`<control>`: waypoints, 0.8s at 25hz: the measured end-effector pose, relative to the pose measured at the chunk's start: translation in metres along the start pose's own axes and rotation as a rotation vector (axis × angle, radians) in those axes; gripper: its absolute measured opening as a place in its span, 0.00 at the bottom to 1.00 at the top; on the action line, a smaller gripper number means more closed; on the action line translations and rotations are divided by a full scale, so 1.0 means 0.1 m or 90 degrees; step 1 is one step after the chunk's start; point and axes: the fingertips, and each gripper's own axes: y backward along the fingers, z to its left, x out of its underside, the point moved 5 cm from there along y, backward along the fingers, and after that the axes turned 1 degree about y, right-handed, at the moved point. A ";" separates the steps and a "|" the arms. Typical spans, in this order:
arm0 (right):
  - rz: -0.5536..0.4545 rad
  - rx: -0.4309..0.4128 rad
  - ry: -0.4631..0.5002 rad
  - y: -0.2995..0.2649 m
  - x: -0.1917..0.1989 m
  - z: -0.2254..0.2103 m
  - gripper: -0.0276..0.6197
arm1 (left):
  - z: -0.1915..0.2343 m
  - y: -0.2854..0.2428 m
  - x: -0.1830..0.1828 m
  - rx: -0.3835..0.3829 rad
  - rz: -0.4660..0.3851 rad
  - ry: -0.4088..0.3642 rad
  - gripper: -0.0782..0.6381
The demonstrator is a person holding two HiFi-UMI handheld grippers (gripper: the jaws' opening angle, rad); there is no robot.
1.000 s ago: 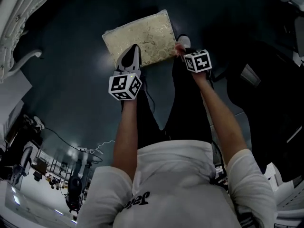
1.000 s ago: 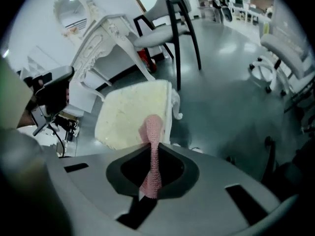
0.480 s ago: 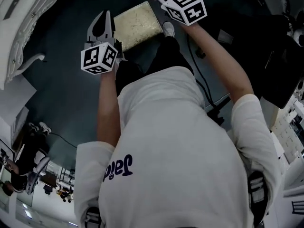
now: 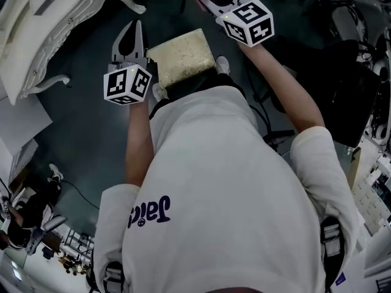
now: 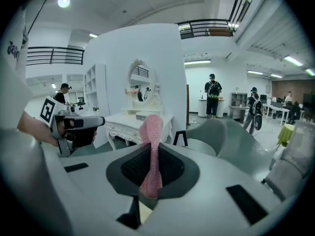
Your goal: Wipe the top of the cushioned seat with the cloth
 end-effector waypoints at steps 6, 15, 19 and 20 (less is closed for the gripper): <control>-0.104 0.040 -0.029 0.02 -0.51 0.09 0.08 | -0.03 -0.02 -0.39 0.002 -0.053 -0.029 0.13; -0.266 0.084 0.006 0.16 -1.36 0.37 0.08 | -0.15 -0.06 -1.33 -0.030 -0.147 -0.149 0.13; -0.291 0.101 0.017 0.18 -1.53 0.43 0.08 | -0.07 -0.06 -1.44 -0.051 -0.151 -0.171 0.13; -0.295 0.104 0.017 0.18 -1.56 0.43 0.08 | -0.05 -0.06 -1.45 -0.053 -0.153 -0.167 0.13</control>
